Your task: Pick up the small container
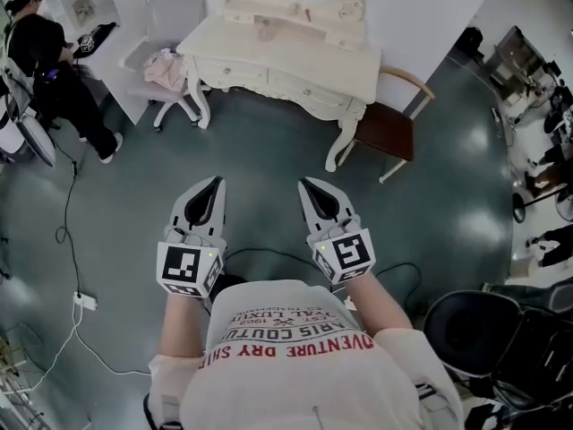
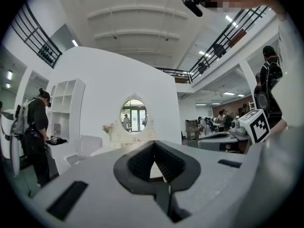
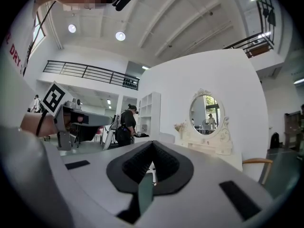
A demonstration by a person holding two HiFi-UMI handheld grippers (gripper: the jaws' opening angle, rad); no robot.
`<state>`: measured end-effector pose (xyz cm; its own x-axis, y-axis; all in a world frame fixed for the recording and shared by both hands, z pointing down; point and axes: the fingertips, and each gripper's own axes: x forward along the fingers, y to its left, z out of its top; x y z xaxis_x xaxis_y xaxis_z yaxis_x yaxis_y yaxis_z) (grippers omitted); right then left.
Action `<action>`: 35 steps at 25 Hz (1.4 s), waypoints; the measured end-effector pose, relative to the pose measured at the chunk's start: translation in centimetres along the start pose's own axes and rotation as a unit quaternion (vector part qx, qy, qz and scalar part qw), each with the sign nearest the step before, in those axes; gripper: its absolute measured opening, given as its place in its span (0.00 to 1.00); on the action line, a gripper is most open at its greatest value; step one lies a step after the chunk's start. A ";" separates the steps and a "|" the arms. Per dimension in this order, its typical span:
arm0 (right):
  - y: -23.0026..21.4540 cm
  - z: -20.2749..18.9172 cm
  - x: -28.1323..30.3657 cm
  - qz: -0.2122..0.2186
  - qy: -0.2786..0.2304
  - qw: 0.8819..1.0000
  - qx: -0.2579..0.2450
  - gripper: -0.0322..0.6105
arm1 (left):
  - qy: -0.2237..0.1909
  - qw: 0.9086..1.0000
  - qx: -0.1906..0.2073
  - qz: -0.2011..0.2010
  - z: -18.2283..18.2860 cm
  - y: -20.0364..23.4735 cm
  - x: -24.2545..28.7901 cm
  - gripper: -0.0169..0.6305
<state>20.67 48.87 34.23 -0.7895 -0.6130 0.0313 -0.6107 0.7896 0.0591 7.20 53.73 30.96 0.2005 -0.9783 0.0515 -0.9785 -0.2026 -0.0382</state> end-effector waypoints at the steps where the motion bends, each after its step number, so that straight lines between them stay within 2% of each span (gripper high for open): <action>1: 0.0 -0.2 -0.1 -0.001 0.001 1.000 0.003 0.05 | 0.002 1.000 0.000 0.001 -0.2 0.0 0.0 0.04; 9: -1.9 -1.9 1.6 -0.010 0.020 1.000 0.017 0.05 | -0.003 1.000 -0.020 -0.001 -1.1 0.8 2.0 0.04; 10: -1.9 -2.2 1.9 -0.012 0.023 0.999 0.019 0.05 | -0.005 1.000 -0.024 -0.004 -1.3 1.1 2.1 0.06; 12: -1.4 -2.8 2.8 -0.013 0.027 0.999 0.020 0.05 | -0.003 1.000 -0.028 -0.014 -2.0 2.0 2.3 0.18; 15: -1.3 -3.5 5.5 -0.014 0.035 0.999 0.020 0.05 | 0.011 0.999 -0.023 -0.025 -3.3 4.1 4.1 0.18; 19: -2.5 -4.2 11.3 -0.023 0.034 0.999 0.015 0.05 | 0.020 0.999 -0.025 -0.036 -4.7 8.7 8.2 0.18; 23: -3.9 -4.6 18.4 -0.051 0.036 0.998 0.021 0.05 | 0.029 0.998 -0.013 -0.054 -5.5 14.9 12.8 0.18; 29: -6.5 -3.9 30.6 -0.084 0.043 0.995 0.036 0.05 | 0.045 0.994 -0.011 -0.095 -5.6 25.2 21.8 0.18; 35: -10.0 -2.4 40.5 -0.117 0.050 0.991 0.028 0.05 | 0.054 0.989 -0.006 -0.140 -4.7 32.8 29.8 0.18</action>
<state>-5.07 16.10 37.32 -0.6173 -0.7771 0.1228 -0.7811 0.6240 0.0217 -19.20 18.15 35.95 0.4576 -0.8738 0.1648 -0.8862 -0.4634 0.0038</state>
